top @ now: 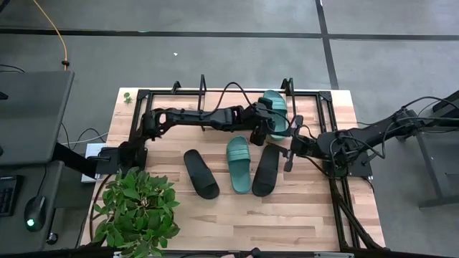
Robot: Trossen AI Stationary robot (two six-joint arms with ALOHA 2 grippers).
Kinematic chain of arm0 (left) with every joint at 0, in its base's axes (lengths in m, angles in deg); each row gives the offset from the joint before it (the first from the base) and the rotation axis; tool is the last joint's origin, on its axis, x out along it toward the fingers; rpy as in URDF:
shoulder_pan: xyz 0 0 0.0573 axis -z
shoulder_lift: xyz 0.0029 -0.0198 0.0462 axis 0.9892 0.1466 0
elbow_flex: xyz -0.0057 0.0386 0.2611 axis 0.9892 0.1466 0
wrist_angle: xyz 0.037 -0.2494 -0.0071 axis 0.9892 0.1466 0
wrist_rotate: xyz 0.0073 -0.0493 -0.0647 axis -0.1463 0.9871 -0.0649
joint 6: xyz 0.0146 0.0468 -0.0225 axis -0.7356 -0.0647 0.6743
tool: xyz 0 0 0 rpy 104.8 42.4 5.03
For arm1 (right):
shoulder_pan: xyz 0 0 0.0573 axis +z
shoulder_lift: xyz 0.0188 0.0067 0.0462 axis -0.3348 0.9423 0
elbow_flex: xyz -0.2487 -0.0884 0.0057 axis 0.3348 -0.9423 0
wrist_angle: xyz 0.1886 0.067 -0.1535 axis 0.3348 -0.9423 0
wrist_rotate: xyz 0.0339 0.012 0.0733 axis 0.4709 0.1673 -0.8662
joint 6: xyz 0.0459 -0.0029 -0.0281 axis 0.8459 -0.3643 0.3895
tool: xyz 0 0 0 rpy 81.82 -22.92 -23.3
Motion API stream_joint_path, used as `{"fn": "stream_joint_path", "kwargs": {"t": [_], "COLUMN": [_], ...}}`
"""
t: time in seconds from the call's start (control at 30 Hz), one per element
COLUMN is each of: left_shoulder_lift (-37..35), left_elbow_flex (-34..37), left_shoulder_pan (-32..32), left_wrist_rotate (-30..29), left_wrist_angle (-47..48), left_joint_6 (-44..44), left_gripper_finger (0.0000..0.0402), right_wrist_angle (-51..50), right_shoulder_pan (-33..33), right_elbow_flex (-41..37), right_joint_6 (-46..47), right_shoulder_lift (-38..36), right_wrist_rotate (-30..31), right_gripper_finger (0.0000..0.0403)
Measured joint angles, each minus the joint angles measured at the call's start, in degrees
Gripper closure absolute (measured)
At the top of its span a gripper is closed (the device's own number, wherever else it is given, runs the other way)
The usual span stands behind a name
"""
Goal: Pick and place slides into the shelf
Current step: Put the bottom green slides on the shelf
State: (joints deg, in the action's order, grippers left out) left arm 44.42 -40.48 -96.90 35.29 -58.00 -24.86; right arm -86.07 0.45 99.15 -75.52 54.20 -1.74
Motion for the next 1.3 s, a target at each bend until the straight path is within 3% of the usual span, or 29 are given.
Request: {"fn": "stream_joint_path", "kwargs": {"t": [0.47, 0.8, 1.13, 1.3], "left_shoulder_lift": [-7.0, -11.6, -20.6, -24.0], "left_elbow_flex": [0.0, 0.0, 0.0, 0.0], "left_shoulder_pan": [-4.6, -8.1, -7.9, -7.0], "left_wrist_rotate": [3.0, 9.0, 22.8, 27.5], "left_wrist_angle": [12.8, 19.4, 24.0, 29.6], "left_joint_6": [8.1, 13.9, 20.3, 21.5], "left_gripper_finger": [0.009, 0.009, 0.009, 0.009], "right_wrist_angle": [-4.2, -16.2, -21.2, -23.3], "right_shoulder_pan": [0.1, -2.0, -10.9, -16.0], "right_elbow_flex": [0.0, 0.0, 0.0, -0.7], "right_joint_6": [2.1, 8.2, 14.7, 16.3], "right_shoulder_lift": [-1.6, -1.6, -1.6, -1.6], "right_wrist_rotate": [1.5, 6.5, 6.1, 1.6], "right_gripper_finger": [0.0273, 0.0273, 0.0273, 0.0273]}}
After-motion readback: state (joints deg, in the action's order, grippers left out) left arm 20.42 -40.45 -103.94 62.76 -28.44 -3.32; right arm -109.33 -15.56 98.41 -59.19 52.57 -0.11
